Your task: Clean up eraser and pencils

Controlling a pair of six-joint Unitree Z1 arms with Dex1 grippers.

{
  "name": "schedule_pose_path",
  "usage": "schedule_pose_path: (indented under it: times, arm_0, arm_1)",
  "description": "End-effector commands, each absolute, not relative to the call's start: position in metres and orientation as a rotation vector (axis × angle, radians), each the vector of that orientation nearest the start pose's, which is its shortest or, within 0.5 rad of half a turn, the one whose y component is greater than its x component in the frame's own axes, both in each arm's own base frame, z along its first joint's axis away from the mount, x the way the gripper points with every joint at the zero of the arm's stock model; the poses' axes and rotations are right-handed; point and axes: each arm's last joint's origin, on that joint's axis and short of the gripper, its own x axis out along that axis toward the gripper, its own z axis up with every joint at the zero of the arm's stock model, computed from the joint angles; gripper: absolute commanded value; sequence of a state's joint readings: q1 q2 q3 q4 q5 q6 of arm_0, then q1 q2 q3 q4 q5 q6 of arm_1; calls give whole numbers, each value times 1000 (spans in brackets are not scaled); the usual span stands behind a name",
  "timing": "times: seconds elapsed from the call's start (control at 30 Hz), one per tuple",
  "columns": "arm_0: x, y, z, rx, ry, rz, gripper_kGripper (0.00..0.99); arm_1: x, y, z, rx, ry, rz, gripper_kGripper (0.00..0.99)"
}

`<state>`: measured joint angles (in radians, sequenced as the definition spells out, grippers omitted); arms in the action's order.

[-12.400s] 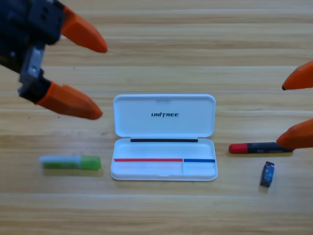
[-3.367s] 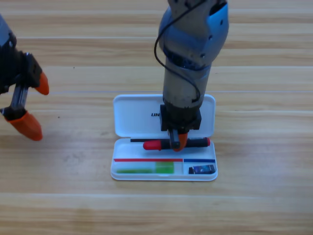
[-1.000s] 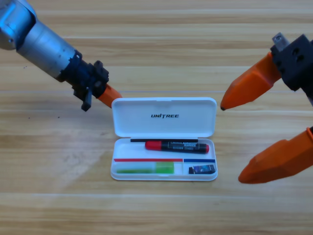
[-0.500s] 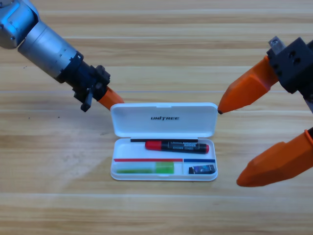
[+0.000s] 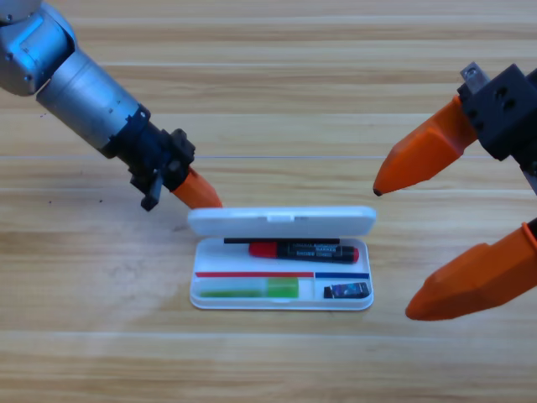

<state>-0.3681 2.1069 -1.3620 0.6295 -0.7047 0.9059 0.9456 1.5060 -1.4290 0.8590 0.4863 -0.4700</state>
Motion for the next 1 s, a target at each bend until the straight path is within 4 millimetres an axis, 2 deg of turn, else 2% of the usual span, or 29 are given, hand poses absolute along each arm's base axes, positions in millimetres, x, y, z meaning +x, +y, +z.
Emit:
schedule_pose_path:
  times: [0.03, 0.27, 0.7, 1.0]
  arm_0:
    - [335, -198, 191, 524, 895, -1491, 0]
    - [322, -214, 181, 577, 907, -1507, 0]
    - [309, -230, 157, 636, 937, -1521, 0]
    - [298, -231, 134, 693, 958, -1503, 0]
  arm_1:
    - [143, 235, 389, -569, 700, 1544, 990]
    - [143, 235, 389, -568, 702, 1544, 990]
    - [146, 239, 386, -569, 717, 1541, 990]
    - [146, 240, 386, -564, 721, 1540, 990]
